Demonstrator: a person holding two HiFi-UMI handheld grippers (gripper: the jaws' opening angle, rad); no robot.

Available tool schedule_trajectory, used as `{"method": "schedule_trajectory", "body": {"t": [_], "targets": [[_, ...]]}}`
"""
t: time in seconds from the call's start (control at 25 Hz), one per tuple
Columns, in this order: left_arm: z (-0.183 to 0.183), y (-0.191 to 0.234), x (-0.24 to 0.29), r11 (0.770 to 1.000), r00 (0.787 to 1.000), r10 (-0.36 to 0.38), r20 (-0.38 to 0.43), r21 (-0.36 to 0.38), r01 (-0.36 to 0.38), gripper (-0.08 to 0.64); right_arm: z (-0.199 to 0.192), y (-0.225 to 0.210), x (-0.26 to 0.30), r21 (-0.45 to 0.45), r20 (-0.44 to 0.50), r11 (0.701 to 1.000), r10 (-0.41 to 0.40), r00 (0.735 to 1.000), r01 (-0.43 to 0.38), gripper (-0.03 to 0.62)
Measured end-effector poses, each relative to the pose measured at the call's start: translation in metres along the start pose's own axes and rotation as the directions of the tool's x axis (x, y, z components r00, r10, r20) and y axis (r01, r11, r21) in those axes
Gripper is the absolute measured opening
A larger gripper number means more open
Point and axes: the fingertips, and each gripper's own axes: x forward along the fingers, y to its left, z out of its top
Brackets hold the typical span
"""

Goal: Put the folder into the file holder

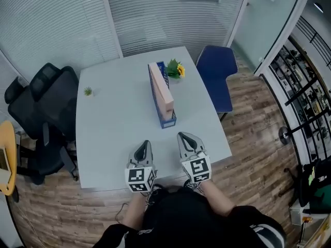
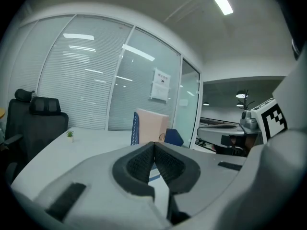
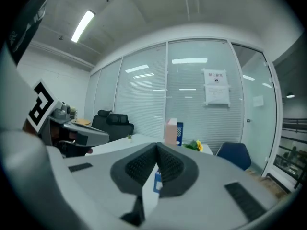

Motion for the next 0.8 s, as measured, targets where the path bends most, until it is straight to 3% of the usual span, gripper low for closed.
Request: {"method": "schedule_trajectory", "body": {"t": [0.2, 0.4, 0.8], "targets": [[0.039, -0.03, -0.001, 1.0, 0.996, -0.012, 0.086, 0.016, 0.01, 0.0, 0.046, -0.017, -0.013, 0.01, 0.118, 1.0, 0.013, 0.993, -0.015, 0.005], [0.061, -0.041, 0.0, 1.0, 0.989, 0.009, 0.149, 0.026, -0.013, 0.0, 0.061, -0.034, -0.024, -0.011, 0.159, 1.0, 0.008, 0.987, -0.006, 0.005], [0.067, -0.062, 0.005, 0.999, 0.987, -0.019, 0.159, 0.043, 0.013, 0.0, 0.07, -0.045, -0.032, -0.018, 0.185, 1.0, 0.006, 0.983, -0.003, 0.005]]}}
